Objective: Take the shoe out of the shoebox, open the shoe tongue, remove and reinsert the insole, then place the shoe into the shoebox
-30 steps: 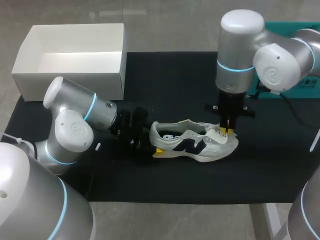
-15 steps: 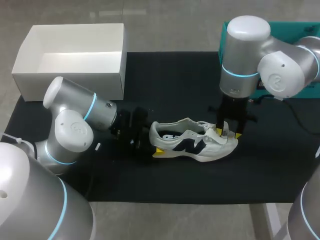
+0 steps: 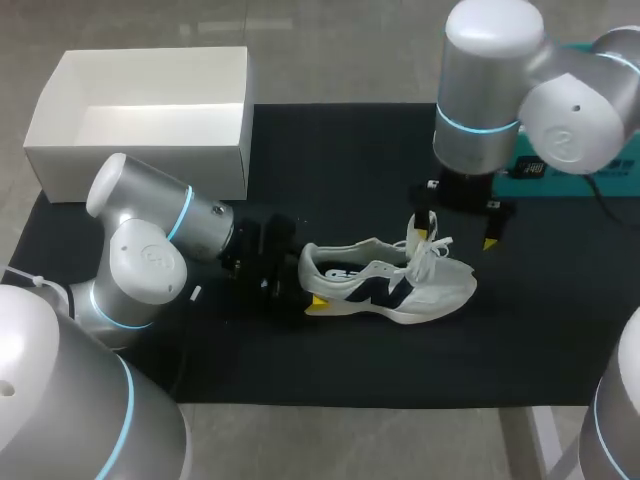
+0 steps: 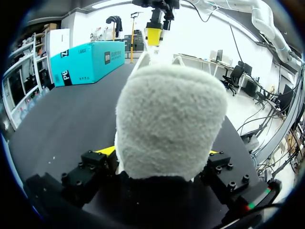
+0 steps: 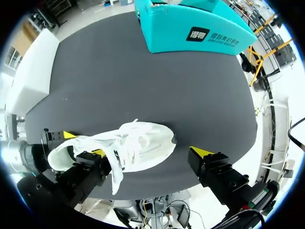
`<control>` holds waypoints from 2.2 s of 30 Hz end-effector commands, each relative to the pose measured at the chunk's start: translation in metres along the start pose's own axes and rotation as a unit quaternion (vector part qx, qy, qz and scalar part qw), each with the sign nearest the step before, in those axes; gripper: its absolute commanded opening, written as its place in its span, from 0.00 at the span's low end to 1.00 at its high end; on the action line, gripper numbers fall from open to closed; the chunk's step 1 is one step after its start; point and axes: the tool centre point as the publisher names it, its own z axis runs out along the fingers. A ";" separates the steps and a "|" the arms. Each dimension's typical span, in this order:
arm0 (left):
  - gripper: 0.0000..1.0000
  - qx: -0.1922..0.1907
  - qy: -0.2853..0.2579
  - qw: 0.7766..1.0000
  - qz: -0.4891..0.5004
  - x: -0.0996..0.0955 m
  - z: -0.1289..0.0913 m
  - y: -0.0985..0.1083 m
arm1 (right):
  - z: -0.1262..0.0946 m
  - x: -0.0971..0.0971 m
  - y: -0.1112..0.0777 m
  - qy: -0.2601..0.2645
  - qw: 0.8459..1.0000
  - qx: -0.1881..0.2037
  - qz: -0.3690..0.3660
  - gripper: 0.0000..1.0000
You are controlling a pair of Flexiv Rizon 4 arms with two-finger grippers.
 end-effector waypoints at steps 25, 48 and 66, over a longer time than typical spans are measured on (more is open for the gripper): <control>0.00 -0.002 0.001 1.000 0.000 -0.002 0.000 0.003 | -0.076 0.038 -0.054 0.132 0.754 -0.020 -0.643 1.00; 0.00 -0.002 0.001 1.000 0.000 -0.002 0.000 0.003 | -0.062 0.035 -0.066 -0.052 0.691 0.074 -0.717 1.00; 0.00 -0.002 0.001 1.000 0.000 -0.002 0.000 0.003 | -0.060 0.081 -0.053 -0.004 0.700 -0.023 -0.714 0.00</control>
